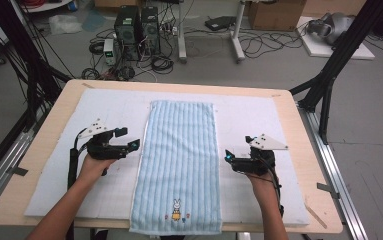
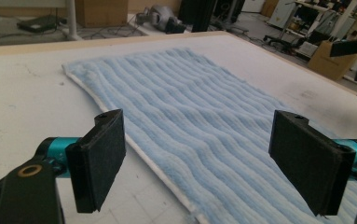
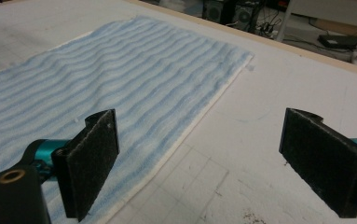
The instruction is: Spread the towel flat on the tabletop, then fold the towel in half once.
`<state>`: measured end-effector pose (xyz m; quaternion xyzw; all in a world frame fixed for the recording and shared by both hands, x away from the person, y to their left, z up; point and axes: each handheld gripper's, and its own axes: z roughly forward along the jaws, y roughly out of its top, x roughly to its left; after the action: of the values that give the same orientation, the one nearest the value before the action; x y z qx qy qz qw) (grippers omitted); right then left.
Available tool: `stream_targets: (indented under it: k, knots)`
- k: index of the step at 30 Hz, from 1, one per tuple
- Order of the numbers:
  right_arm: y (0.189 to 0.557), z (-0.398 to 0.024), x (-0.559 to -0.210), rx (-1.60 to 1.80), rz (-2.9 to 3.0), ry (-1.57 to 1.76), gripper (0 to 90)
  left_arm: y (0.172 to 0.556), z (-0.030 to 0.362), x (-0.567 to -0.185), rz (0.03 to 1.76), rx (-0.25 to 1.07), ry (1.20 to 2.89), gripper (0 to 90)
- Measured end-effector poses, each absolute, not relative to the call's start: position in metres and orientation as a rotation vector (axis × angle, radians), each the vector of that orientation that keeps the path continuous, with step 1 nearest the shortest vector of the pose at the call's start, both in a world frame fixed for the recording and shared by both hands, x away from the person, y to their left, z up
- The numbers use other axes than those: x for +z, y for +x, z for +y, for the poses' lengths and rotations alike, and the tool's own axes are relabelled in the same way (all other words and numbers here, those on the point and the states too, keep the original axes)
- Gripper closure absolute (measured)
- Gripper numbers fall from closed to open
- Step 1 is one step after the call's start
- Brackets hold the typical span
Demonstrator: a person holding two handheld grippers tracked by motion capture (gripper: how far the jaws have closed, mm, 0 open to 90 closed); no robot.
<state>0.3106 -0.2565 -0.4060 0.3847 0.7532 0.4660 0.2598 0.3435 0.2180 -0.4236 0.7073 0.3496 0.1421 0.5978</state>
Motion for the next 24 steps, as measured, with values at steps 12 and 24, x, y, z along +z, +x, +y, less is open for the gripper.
stream_targets:
  k: [12,24]
  knots:
    - [0.3144,-0.2550,-0.4113,1.229,2.074,1.081,11.2,0.3371,0.2211,-0.4296,0.840,0.337,1.649,19.2]
    - [0.3178,-0.2527,-0.4138,1.233,2.077,1.126,11.2,0.3417,0.2278,-0.4323,0.893,0.348,1.645,19.8]
